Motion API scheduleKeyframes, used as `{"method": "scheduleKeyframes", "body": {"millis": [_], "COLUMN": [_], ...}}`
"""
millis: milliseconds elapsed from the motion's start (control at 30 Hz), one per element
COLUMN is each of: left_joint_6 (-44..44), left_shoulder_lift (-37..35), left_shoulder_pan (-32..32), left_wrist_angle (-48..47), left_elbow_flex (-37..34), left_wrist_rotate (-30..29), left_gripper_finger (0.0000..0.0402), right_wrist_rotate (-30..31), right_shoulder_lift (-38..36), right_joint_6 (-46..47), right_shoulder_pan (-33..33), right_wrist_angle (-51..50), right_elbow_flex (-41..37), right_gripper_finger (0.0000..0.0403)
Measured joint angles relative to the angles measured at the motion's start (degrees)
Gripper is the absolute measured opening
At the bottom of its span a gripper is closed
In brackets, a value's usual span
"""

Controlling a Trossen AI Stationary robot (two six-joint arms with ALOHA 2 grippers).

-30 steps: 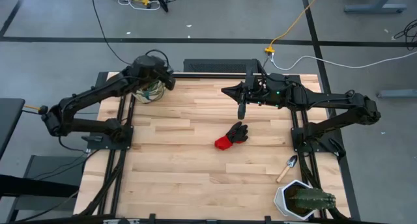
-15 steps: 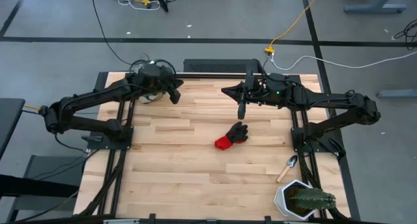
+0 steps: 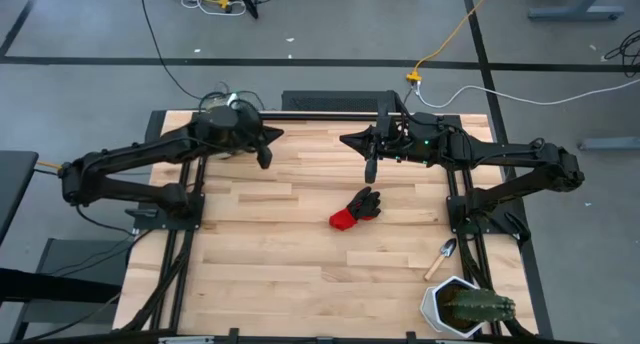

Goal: Pick & Place Garden tools in Gardening bag
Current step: Put the trowel into the gardening bag

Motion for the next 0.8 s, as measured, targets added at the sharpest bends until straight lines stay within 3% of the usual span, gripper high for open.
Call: {"method": "scheduleKeyframes", "body": {"millis": [600,800], "left_joint_6": [1.4,-0.2], "left_shoulder_lift": [-10.3,-12.7], "left_shoulder_pan": [-2.4,-2.4], "left_wrist_angle": [-0.2,-0.4], "left_elbow_flex": [0.0,0.0], "left_wrist_rotate": [8.8,11.4], "left_gripper_finger": [0.0003,0.0002], "right_wrist_rotate": [0.0,0.0], "right_shoulder_lift": [0.0,-1.6], "right_joint_6": [-0.8,-0.6], "right_shoulder_pan": [0.0,0.5], "right_wrist_angle": [-0.6,-5.5], "right_elbow_flex": [0.0,0.0], "right_gripper_finger": [0.0000,0.0000]}}
